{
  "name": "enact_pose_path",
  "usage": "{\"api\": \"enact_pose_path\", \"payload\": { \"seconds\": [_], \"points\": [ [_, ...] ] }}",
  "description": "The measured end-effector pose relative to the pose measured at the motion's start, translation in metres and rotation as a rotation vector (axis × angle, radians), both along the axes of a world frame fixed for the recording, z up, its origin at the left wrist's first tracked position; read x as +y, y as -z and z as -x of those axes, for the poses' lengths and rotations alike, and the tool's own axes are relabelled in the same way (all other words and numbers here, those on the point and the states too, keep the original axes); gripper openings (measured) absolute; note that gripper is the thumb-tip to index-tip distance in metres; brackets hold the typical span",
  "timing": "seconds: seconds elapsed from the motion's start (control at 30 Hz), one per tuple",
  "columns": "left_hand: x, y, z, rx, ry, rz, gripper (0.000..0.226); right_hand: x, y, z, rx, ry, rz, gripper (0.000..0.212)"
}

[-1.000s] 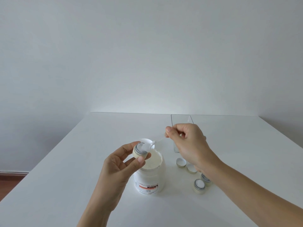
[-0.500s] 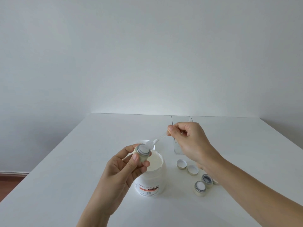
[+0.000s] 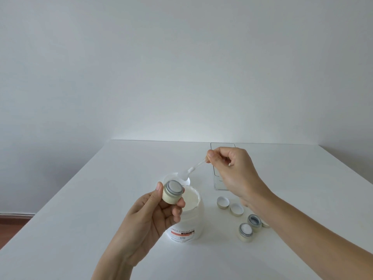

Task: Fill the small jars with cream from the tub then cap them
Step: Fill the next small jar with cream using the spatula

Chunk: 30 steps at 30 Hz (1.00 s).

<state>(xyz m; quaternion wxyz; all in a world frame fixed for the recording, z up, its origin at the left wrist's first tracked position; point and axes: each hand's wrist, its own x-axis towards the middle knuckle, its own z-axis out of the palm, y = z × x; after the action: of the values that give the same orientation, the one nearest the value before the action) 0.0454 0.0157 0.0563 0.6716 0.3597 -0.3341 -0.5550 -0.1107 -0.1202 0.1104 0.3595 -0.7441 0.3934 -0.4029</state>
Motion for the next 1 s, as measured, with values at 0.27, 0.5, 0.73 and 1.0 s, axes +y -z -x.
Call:
{"api": "enact_pose_path", "payload": {
  "seconds": [0.27, 0.5, 0.73, 1.0],
  "points": [
    [0.004, 0.003, -0.011, -0.054, -0.197, 0.035, 0.038, -0.003, 0.034, -0.007, 0.393, 0.150, 0.155, 0.039],
    [0.005, 0.004, -0.012, -0.065, -0.200, 0.035, 0.036, -0.011, 0.021, -0.003, 0.520, 0.251, 0.467, 0.041],
    [0.005, 0.006, -0.012, -0.055, -0.195, 0.031, 0.034, -0.019, 0.010, 0.007, 0.380, 0.232, 0.403, 0.037],
    [0.006, 0.005, -0.015, 0.023, -0.184, 0.046, 0.036, 0.006, 0.036, 0.025, 0.424, -0.186, 1.203, 0.033]
  ]
}}
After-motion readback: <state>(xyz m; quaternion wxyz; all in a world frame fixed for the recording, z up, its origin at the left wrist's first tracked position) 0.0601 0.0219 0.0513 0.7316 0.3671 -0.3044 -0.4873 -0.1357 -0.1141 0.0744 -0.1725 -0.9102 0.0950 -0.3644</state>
